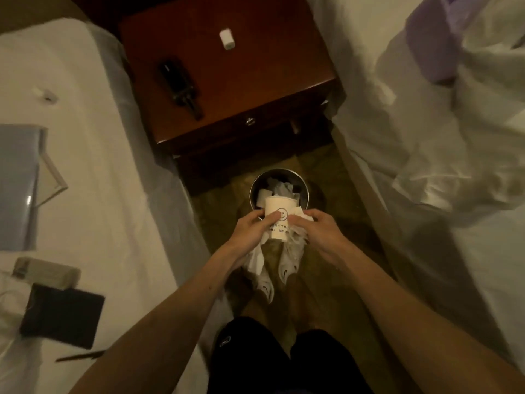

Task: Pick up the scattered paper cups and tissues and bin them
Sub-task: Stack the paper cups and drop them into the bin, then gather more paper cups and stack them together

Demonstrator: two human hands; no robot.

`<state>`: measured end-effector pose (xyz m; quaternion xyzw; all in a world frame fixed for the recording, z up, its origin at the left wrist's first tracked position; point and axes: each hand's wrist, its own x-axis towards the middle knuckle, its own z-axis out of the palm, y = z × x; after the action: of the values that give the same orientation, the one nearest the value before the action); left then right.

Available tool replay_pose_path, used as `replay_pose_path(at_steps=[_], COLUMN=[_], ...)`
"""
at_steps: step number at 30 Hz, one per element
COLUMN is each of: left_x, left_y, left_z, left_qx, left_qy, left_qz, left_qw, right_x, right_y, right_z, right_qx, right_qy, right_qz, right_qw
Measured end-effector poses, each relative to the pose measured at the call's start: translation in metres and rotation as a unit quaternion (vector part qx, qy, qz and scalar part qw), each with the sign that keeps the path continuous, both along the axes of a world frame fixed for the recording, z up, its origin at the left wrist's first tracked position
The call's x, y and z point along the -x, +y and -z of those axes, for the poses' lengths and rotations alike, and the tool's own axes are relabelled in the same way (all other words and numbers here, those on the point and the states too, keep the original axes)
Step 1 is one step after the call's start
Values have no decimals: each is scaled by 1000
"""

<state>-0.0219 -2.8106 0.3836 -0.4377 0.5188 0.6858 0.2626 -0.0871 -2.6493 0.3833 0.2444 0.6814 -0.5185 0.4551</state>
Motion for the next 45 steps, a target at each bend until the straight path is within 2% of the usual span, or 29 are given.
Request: replay_pose_path(at_steps=[8, 16, 22, 27, 30, 33, 36, 39, 40, 42, 45], left_x=[34, 66, 78, 84, 99, 129, 170, 199, 205, 216, 222], left_y=[-1, 11, 4, 0, -1, 10, 36, 65, 75, 98, 142], left_z=[150, 285, 337, 336, 314, 264, 176, 53, 8, -86, -238], left_qx=[71, 121, 97, 109, 155, 162, 166, 153, 162, 206, 250], left_qy=[-71, -107, -95, -102, -78, -5, 113, 225, 264, 368, 525], left_qz=[34, -31, -80, -42, -6, 42, 92, 176, 223, 333, 465], left_qw=[994, 986, 987, 988, 985, 986, 975, 946, 924, 843, 668], right_x=[33, 63, 84, 92, 95, 104, 117, 122, 120, 108, 67], right_y=[-11, -22, -20, -15, -12, -5, 12, 31, 42, 68, 116], right_z=[138, 262, 292, 281, 257, 212, 133, 13, -33, -131, -283], right_qx=[-26, -57, -58, -46, -65, -87, -103, -138, -151, -201, -295], right_qy=[-25, -45, -45, -35, 5, 76, 168, 261, 290, 348, 410], right_qz=[-34, -73, -106, -109, -122, -107, -60, -9, 15, 28, 22], right_qw=[999, 995, 992, 992, 990, 988, 979, 955, 945, 915, 863])
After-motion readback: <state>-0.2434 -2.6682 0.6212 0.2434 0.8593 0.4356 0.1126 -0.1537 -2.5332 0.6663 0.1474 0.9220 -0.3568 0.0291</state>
